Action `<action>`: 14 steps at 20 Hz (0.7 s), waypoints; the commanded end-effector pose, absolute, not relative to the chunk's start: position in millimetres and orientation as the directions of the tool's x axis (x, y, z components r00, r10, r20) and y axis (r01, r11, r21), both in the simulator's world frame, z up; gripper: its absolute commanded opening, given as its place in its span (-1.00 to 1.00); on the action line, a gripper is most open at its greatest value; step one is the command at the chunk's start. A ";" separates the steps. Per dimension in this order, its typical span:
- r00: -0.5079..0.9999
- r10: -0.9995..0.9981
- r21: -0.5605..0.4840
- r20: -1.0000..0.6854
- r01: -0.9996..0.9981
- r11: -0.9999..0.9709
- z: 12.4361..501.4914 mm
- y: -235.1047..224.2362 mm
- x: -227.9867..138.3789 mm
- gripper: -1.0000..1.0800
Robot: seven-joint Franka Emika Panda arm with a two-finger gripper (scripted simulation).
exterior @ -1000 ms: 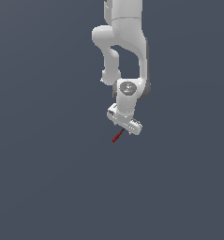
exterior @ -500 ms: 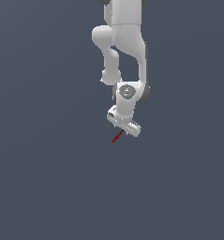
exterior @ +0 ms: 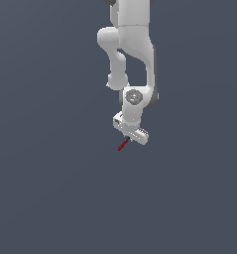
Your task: Pick up the object and move it to a goal position.
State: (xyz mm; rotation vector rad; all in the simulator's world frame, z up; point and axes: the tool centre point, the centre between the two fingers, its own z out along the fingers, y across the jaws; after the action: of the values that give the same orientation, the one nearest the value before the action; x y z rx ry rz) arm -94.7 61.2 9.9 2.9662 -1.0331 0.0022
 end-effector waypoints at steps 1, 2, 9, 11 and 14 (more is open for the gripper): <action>0.784 -0.620 0.000 0.001 -0.620 -0.784 11.9 61.6 -94.5 -1.00; 0.784 -0.620 0.000 0.001 -0.620 -0.784 13.8 61.5 -94.2 -1.00; 0.784 -0.620 0.000 0.001 -0.620 -0.784 42.4 59.9 -89.2 -1.00; 0.784 -0.620 0.000 0.001 -0.620 -0.784 55.4 59.1 -86.9 -1.00; 0.784 -0.620 0.000 0.001 -0.620 -0.784 78.6 57.8 -82.7 -1.00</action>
State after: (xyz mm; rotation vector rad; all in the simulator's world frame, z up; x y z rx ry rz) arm -84.9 58.5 66.5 2.9666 -1.0311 0.0007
